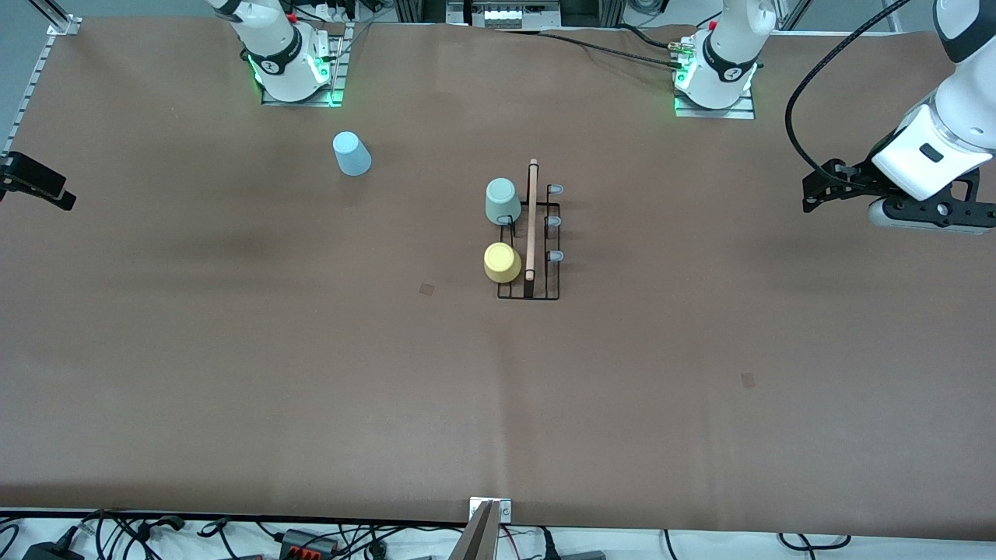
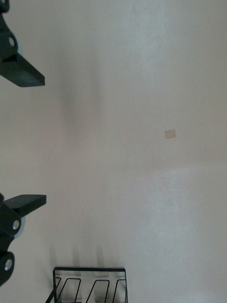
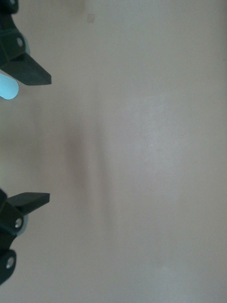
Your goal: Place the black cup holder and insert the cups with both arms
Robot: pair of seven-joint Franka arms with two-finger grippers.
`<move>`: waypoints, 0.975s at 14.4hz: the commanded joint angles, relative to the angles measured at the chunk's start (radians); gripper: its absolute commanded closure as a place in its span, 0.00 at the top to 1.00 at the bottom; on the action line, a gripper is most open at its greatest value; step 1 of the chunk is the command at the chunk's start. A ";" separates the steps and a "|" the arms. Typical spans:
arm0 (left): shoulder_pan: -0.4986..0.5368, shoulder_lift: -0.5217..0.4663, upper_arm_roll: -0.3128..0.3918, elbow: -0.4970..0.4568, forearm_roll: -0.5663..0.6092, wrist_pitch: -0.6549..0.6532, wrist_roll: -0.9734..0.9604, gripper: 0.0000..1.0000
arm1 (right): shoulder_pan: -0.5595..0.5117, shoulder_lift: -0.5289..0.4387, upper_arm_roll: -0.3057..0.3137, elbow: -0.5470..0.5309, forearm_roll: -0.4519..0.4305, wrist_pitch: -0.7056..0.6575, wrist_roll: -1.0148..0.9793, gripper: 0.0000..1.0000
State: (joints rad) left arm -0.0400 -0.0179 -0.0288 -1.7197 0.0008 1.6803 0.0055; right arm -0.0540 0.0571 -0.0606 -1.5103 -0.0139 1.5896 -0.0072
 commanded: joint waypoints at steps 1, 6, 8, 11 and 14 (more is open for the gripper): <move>-0.001 0.009 0.001 0.026 -0.015 -0.019 0.005 1.00 | 0.003 -0.019 -0.008 -0.013 0.005 0.000 -0.016 1.00; -0.001 0.009 0.001 0.025 -0.015 -0.019 0.005 1.00 | -0.003 0.003 -0.008 0.013 0.008 -0.010 -0.020 1.00; -0.001 0.009 0.001 0.025 -0.015 -0.019 0.005 1.00 | 0.002 0.003 -0.007 0.013 0.011 -0.011 -0.013 1.00; -0.001 0.009 0.001 0.025 -0.015 -0.019 0.008 1.00 | 0.000 0.004 -0.007 0.012 0.015 -0.014 -0.016 1.00; -0.001 0.009 0.001 0.025 -0.015 -0.019 0.008 1.00 | 0.009 0.006 0.001 0.007 0.015 -0.016 -0.014 1.00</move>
State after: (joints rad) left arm -0.0400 -0.0179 -0.0288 -1.7197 0.0008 1.6803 0.0055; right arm -0.0507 0.0612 -0.0647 -1.5101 -0.0134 1.5872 -0.0079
